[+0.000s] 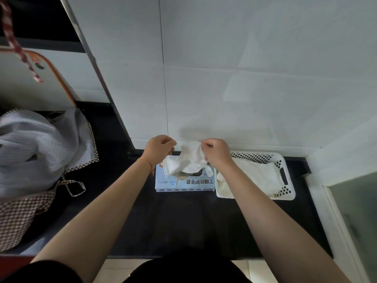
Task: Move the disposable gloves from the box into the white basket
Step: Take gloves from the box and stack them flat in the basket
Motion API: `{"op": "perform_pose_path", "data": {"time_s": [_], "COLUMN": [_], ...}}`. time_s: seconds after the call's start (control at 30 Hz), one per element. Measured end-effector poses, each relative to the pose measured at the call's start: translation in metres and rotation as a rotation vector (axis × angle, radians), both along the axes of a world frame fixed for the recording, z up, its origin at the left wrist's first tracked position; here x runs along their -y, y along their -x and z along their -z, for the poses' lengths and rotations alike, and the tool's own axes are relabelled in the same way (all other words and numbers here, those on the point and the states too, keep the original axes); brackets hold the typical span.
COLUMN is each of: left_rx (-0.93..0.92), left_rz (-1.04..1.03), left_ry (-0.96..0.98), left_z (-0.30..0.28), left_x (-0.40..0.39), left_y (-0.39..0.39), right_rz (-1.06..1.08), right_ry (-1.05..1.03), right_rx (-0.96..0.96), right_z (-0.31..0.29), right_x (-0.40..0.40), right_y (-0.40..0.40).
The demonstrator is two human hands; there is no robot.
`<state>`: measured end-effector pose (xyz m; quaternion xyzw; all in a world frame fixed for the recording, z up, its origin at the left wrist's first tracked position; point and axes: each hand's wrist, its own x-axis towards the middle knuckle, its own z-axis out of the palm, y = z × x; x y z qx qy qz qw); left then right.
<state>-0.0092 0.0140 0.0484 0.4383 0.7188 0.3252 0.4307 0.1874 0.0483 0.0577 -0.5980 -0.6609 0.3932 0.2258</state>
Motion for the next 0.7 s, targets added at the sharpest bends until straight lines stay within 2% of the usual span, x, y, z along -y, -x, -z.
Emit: {"op": "perform_pose_path", "data": {"time_s": [0.13, 0.33, 0.47, 0.63, 0.7], "left_rx": [0.064, 0.213, 0.189, 0.145, 0.067], "left_rz": [0.186, 0.233, 0.211, 0.04, 0.019], "left_ry": [-0.021, -0.201, -0.322, -0.297, -0.293], "left_z": [-0.003, -0.021, -0.038, -0.05, -0.051], "left_x": [0.004, 0.001, -0.005, -0.012, -0.014], "left_y": [-0.005, -0.015, -0.023, -0.028, -0.031], "right_rz": [0.113, 0.15, 0.104, 0.121, 0.031], "right_ry": [0.172, 0.279, 0.285, 0.206, 0.132], "right_rx": [-0.195, -0.369, -0.355, -0.279, -0.307], "right_z": [-0.009, -0.027, -0.036, -0.052, -0.061], "right_x": [-0.004, -0.011, -0.01, -0.005, 0.0], "right_y": [-0.001, -0.003, -0.003, -0.002, -0.005]}}
